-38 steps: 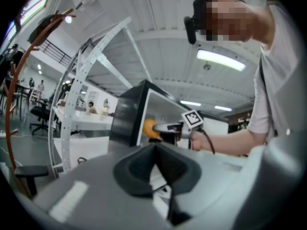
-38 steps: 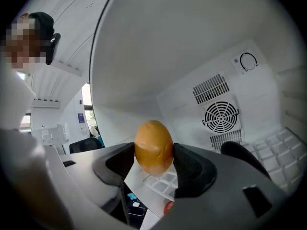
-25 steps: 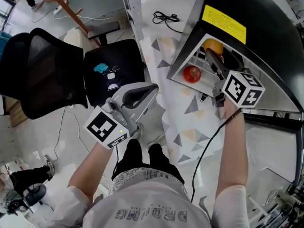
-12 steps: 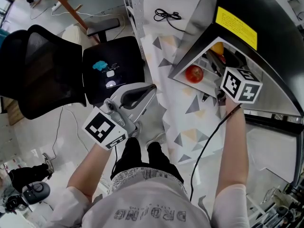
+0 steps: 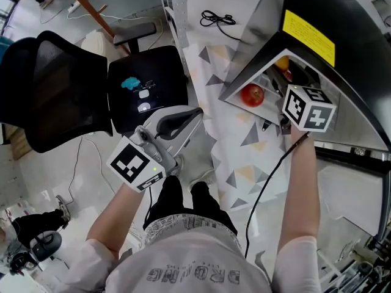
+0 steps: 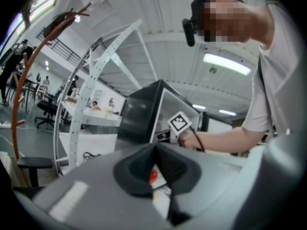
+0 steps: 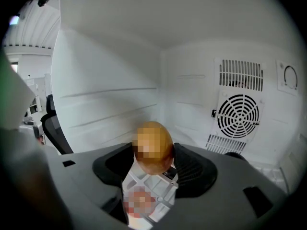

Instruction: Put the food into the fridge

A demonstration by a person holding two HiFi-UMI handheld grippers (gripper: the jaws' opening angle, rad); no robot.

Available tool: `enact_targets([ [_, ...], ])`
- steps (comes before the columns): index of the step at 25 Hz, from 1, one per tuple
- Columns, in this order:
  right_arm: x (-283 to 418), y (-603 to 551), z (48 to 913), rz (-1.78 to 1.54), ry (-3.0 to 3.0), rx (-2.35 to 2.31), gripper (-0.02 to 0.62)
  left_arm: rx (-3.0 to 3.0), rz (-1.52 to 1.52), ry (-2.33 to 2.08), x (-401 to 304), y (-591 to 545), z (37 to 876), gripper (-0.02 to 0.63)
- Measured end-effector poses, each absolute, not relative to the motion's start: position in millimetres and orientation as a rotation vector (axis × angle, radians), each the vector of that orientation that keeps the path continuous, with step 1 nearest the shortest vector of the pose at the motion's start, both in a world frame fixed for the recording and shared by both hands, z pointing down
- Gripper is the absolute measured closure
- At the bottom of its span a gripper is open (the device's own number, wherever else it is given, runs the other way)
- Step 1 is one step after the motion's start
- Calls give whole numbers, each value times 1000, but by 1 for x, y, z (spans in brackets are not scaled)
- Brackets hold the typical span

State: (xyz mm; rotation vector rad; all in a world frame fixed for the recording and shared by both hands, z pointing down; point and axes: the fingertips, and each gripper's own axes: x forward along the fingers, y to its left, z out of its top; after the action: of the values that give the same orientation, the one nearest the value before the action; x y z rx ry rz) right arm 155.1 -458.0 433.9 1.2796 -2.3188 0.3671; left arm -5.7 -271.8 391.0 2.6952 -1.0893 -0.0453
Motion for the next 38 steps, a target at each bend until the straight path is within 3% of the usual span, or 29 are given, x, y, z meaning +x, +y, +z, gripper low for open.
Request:
enact_targets([
  [34, 183, -387, 374, 451, -2529, 1368, 333, 2822, 16, -975, 23, -250, 356, 600],
  [38, 186, -365, 361, 455, -2559, 1389, 391, 2849, 22, -949, 26, -241, 346, 600],
])
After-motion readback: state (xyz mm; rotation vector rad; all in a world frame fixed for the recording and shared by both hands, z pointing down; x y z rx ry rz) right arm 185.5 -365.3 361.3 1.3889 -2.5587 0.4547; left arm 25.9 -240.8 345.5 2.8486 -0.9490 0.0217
